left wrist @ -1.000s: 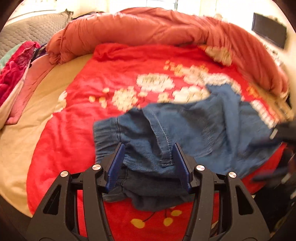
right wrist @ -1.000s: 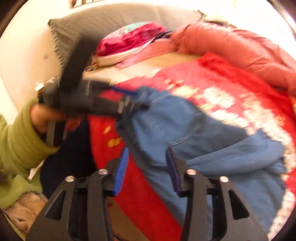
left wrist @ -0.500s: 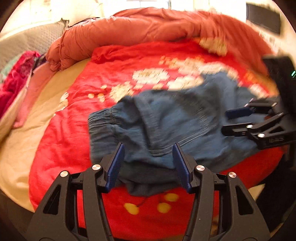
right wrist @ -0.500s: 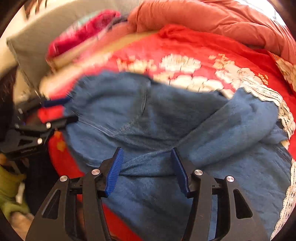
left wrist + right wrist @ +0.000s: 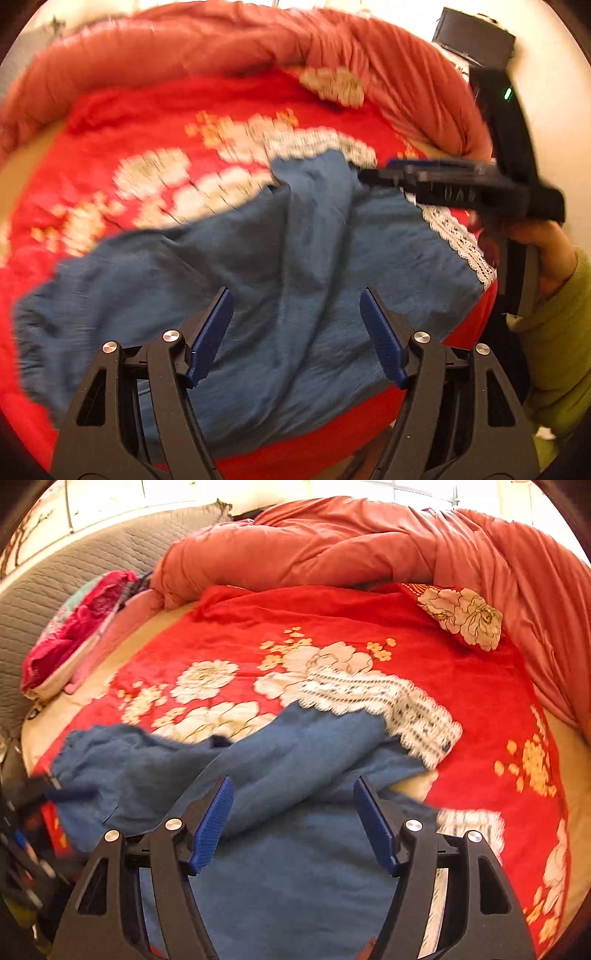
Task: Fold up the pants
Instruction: 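Grasp the lace-trimmed hem with the right gripper and lift it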
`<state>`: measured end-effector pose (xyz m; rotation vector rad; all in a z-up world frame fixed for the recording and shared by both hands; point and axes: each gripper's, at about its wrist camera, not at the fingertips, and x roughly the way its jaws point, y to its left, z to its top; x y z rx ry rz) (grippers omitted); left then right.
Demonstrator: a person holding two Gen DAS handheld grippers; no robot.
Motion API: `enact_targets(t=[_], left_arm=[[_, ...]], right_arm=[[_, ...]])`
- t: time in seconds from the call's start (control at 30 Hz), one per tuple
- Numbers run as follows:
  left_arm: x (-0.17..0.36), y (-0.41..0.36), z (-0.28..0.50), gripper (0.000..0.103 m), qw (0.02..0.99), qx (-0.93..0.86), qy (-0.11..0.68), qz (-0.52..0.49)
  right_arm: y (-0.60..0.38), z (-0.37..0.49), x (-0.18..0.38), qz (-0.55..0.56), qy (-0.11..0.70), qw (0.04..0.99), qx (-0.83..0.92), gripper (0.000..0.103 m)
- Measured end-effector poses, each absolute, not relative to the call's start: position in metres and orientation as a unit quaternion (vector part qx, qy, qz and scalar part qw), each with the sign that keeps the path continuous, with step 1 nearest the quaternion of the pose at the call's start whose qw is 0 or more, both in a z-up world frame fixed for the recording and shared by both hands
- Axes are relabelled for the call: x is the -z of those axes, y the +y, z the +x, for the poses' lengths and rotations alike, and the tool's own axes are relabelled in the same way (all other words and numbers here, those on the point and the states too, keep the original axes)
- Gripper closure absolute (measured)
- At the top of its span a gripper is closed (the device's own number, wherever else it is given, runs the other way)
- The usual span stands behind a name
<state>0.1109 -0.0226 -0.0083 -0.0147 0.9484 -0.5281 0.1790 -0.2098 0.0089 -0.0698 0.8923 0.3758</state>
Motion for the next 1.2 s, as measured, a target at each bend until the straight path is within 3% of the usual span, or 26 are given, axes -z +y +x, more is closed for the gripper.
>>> enact_targets(t=[0.1, 0.17, 0.27, 0.6, 0.67, 0.8, 0.93, 1.07, 1.2], left_arm=[[0.025, -0.035, 0.127, 0.045, 0.848, 0.254, 0.465, -0.029], [0.038, -0.041, 0.133, 0.059, 0.850, 0.237, 0.470, -0.032], [0.050, -0.042, 0.133, 0.067, 0.843, 0.250, 0.473, -0.053], [0.050, -0.043, 0.118, 0.067, 0.837, 0.300, 0.454, -0.060], [0.050, -0.039, 0.119, 0.067, 0.833, 0.306, 0.455, -0.073], [0.049, -0.035, 0.120, 0.067, 0.834, 0.307, 0.452, -0.081], [0.047, -0.030, 0.121, 0.066, 0.839, 0.306, 0.439, -0.092], [0.039, -0.028, 0.110, 0.057, 0.850, 0.308, 0.419, -0.080], [0.032, -0.035, 0.106, 0.058, 0.858, 0.315, 0.399, -0.069]], right_arm=[[-0.197, 0.203, -0.009, -0.050, 0.435, 0.883, -0.169, 0.037], [-0.183, 0.222, -0.008, -0.064, 0.441, 0.879, -0.173, 0.037], [-0.165, 0.252, 0.000, -0.069, 0.458, 0.870, -0.170, 0.037], [-0.146, 0.337, 0.052, -0.067, 0.523, 0.847, -0.070, 0.037], [-0.149, 0.346, 0.061, -0.067, 0.527, 0.845, -0.062, 0.051], [-0.156, 0.340, 0.059, -0.089, 0.507, 0.854, -0.074, 0.092], [-0.191, 0.316, 0.037, -0.030, 0.474, 0.875, -0.095, 0.094], [-0.245, 0.275, 0.006, 0.056, 0.442, 0.890, -0.100, 0.094], [-0.285, 0.230, -0.018, 0.120, 0.416, 0.897, -0.084, 0.094]])
